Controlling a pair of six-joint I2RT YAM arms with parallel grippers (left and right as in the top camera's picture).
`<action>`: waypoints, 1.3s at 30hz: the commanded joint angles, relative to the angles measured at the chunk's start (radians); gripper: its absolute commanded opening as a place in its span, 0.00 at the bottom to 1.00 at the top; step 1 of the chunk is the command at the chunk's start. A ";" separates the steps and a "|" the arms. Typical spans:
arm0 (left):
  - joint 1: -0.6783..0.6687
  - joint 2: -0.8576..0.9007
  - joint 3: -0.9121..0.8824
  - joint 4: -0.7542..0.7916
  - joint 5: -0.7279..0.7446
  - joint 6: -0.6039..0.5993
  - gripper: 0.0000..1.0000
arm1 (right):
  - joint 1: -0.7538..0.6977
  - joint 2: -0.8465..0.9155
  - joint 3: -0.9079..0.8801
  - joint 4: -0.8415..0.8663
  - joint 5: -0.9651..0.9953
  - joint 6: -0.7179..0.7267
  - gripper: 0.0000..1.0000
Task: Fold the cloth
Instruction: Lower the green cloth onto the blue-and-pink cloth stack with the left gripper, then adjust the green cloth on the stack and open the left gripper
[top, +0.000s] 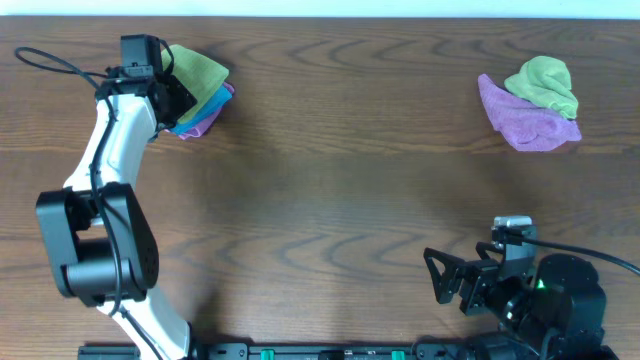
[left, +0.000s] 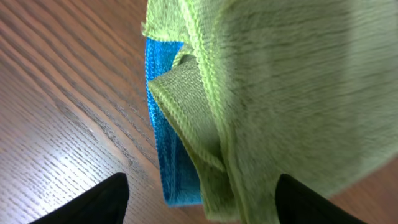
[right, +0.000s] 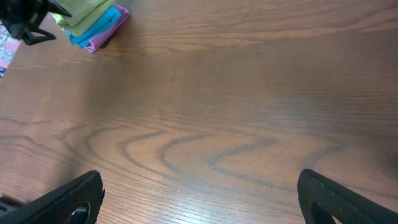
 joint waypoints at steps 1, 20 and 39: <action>0.003 -0.072 0.024 -0.002 -0.018 0.016 0.79 | -0.008 -0.003 -0.006 0.002 -0.006 0.014 0.99; 0.002 -0.069 0.023 0.199 0.057 -0.008 0.06 | -0.008 -0.003 -0.006 0.002 -0.006 0.014 0.99; 0.002 0.104 0.023 0.264 0.057 -0.015 0.06 | -0.008 -0.003 -0.006 0.002 -0.006 0.014 0.99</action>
